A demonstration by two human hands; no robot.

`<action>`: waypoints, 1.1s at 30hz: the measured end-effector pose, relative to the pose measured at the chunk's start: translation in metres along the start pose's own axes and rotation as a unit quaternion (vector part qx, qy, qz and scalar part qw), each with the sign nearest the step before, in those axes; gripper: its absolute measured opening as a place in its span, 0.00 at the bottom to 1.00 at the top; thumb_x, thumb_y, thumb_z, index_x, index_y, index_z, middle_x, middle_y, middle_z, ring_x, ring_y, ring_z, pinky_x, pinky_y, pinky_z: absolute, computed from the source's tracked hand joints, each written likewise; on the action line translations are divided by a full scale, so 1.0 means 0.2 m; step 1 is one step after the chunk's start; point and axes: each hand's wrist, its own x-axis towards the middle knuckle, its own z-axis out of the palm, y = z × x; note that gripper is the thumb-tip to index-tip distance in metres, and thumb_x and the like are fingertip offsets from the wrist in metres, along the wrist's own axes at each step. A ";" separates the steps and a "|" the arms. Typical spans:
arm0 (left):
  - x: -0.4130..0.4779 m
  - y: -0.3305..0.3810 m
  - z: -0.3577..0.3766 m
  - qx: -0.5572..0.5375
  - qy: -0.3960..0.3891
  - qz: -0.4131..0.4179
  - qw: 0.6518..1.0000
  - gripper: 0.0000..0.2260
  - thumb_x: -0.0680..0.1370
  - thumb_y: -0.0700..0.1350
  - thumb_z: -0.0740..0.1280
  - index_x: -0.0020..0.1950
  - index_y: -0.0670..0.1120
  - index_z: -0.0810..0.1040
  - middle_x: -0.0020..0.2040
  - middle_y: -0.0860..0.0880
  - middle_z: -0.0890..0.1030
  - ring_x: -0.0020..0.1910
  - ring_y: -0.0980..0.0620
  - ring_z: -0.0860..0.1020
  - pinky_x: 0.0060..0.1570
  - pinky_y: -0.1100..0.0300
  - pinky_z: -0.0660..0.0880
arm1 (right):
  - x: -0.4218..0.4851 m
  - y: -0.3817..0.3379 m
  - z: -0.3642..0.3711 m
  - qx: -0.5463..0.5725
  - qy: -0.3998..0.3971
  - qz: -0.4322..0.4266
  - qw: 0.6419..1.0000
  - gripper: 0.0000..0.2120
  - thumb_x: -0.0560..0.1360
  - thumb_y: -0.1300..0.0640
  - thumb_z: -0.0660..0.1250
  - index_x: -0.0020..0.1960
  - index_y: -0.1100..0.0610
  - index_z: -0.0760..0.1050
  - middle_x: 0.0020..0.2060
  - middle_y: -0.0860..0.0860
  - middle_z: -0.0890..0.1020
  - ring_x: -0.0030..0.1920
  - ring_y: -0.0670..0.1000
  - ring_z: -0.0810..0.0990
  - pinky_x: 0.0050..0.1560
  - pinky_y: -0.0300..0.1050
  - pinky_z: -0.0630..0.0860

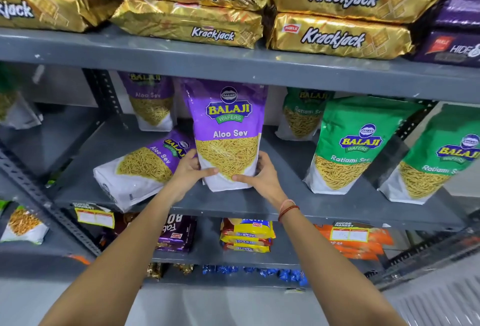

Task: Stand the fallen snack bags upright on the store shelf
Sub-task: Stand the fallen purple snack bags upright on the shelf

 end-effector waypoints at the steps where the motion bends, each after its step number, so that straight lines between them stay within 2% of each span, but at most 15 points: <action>1: 0.02 0.01 0.03 0.005 -0.006 0.006 1.000 0.23 0.66 0.30 0.73 0.54 0.49 0.73 0.43 0.55 0.86 0.44 0.57 0.83 0.41 0.67 0.79 | 0.01 0.00 -0.02 -0.008 0.009 -0.001 1.000 0.34 0.57 0.55 0.83 0.56 0.48 0.68 0.52 0.44 0.79 0.56 0.48 0.79 0.55 0.45 0.79; 4: 0.07 0.02 0.13 0.028 -0.019 0.026 0.999 0.26 0.64 0.29 0.74 0.57 0.45 0.70 0.49 0.51 0.83 0.46 0.58 0.81 0.43 0.69 0.78 | 0.02 -0.01 -0.09 -0.039 0.047 -0.001 0.998 0.35 0.56 0.56 0.83 0.55 0.48 0.66 0.50 0.43 0.79 0.53 0.44 0.78 0.44 0.27 0.74; 5: 0.09 0.02 0.16 0.038 -0.023 0.034 0.998 0.27 0.64 0.29 0.74 0.58 0.45 0.69 0.50 0.51 0.81 0.47 0.59 0.80 0.44 0.69 0.78 | 0.02 0.00 -0.12 -0.046 0.061 0.001 0.997 0.36 0.55 0.57 0.83 0.55 0.49 0.66 0.50 0.44 0.79 0.53 0.45 0.78 0.42 0.26 0.73; 10: 0.18 -0.03 0.28 0.049 -0.038 0.034 0.998 0.30 0.63 0.25 0.72 0.62 0.39 0.67 0.55 0.42 0.78 0.52 0.49 0.76 0.45 0.71 0.77 | 0.03 0.07 -0.17 -0.074 0.108 0.034 0.991 0.36 0.56 0.60 0.83 0.55 0.52 0.63 0.53 0.50 0.78 0.54 0.49 0.75 0.50 0.41 0.72; 12: 0.19 -0.07 0.29 0.060 -0.039 0.025 0.997 0.31 0.64 0.25 0.72 0.64 0.37 0.66 0.59 0.38 0.76 0.55 0.48 0.75 0.48 0.69 0.77 | 0.03 0.10 -0.15 -0.078 0.113 0.048 0.989 0.36 0.57 0.60 0.82 0.55 0.52 0.62 0.56 0.53 0.78 0.57 0.51 0.75 0.51 0.41 0.71; 16: 0.20 -0.09 0.27 0.082 -0.044 -0.003 0.996 0.31 0.64 0.26 0.73 0.64 0.36 0.65 0.64 0.36 0.75 0.57 0.48 0.74 0.57 0.54 0.73 | 0.02 0.14 -0.13 -0.076 0.114 0.061 0.989 0.39 0.59 0.60 0.82 0.62 0.54 0.63 0.62 0.54 0.76 0.64 0.55 0.73 0.57 0.43 0.71; 18: 0.22 -0.07 0.25 0.111 -0.054 -0.015 0.992 0.31 0.64 0.28 0.73 0.64 0.36 0.65 0.63 0.35 0.75 0.58 0.44 0.75 0.57 0.52 0.73 | -0.01 0.13 -0.11 -0.061 0.141 0.053 0.987 0.45 0.59 0.60 0.82 0.69 0.56 0.62 0.65 0.54 0.73 0.66 0.52 0.70 0.63 0.46 0.69; 19: 0.22 -0.06 0.23 0.127 -0.056 -0.020 0.990 0.30 0.65 0.28 0.73 0.64 0.36 0.65 0.62 0.35 0.75 0.59 0.41 0.75 0.56 0.52 0.73 | -0.04 0.13 -0.09 -0.049 0.176 0.045 0.982 0.46 0.59 0.59 0.82 0.70 0.56 0.61 0.63 0.52 0.72 0.64 0.49 0.70 0.64 0.42 0.68; 21: 0.22 -0.03 0.17 0.148 -0.042 -0.016 0.988 0.30 0.66 0.30 0.73 0.65 0.37 0.65 0.63 0.36 0.74 0.60 0.43 0.74 0.55 0.54 0.71 | -0.11 0.11 -0.01 -0.013 0.274 0.033 0.961 0.42 0.60 0.57 0.81 0.69 0.57 0.64 0.56 0.49 0.70 0.55 0.40 0.72 0.57 0.33 0.68; 22: 0.22 0.00 0.13 0.154 -0.023 -0.004 0.988 0.30 0.67 0.31 0.73 0.66 0.38 0.66 0.65 0.38 0.73 0.60 0.46 0.73 0.54 0.56 0.70 | -0.15 0.10 0.04 0.008 0.321 0.024 0.947 0.37 0.61 0.55 0.81 0.66 0.57 0.67 0.52 0.47 0.70 0.50 0.36 0.72 0.52 0.32 0.70; 24: 0.21 0.04 0.01 0.174 0.034 0.034 0.984 0.28 0.68 0.34 0.73 0.66 0.39 0.68 0.66 0.40 0.73 0.59 0.47 0.73 0.53 0.58 0.70 | -0.21 0.08 0.17 0.035 0.363 0.005 0.931 0.25 0.65 0.54 0.78 0.57 0.56 0.72 0.47 0.46 0.74 0.45 0.38 0.75 0.48 0.38 0.73; 26: 0.20 0.08 -0.15 0.199 0.105 0.062 0.973 0.24 0.70 0.37 0.73 0.64 0.39 0.71 0.64 0.40 0.75 0.60 0.43 0.75 0.55 0.57 0.71 | -0.22 0.04 0.31 0.048 0.314 -0.001 0.948 0.16 0.68 0.55 0.76 0.51 0.56 0.74 0.43 0.49 0.77 0.41 0.44 0.75 0.45 0.37 0.73; 28: 0.18 0.11 -0.33 0.232 0.175 0.068 0.954 0.20 0.71 0.40 0.72 0.62 0.39 0.74 0.61 0.39 0.78 0.60 0.43 0.76 0.57 0.59 0.70 | -0.19 -0.02 0.47 0.084 0.212 0.038 0.973 0.13 0.69 0.56 0.75 0.49 0.57 0.74 0.40 0.53 0.77 0.39 0.48 0.75 0.45 0.40 0.74; 31: 0.18 0.11 -0.61 0.334 0.223 0.030 0.915 0.20 0.72 0.45 0.71 0.61 0.39 0.74 0.60 0.35 0.77 0.61 0.39 0.75 0.62 0.55 0.70 | -0.11 -0.09 0.69 0.070 0.072 0.156 0.983 0.17 0.72 0.53 0.72 0.54 0.59 0.72 0.45 0.57 0.77 0.47 0.55 0.78 0.54 0.57 0.77; 33: 0.16 0.09 -0.76 0.383 0.212 -0.044 0.898 0.22 0.73 0.52 0.69 0.62 0.41 0.74 0.61 0.36 0.76 0.62 0.38 0.74 0.63 0.47 0.70 | -0.07 -0.14 0.81 0.079 -0.007 0.240 0.968 0.18 0.73 0.47 0.70 0.53 0.58 0.72 0.49 0.56 0.76 0.52 0.57 0.79 0.53 0.53 0.79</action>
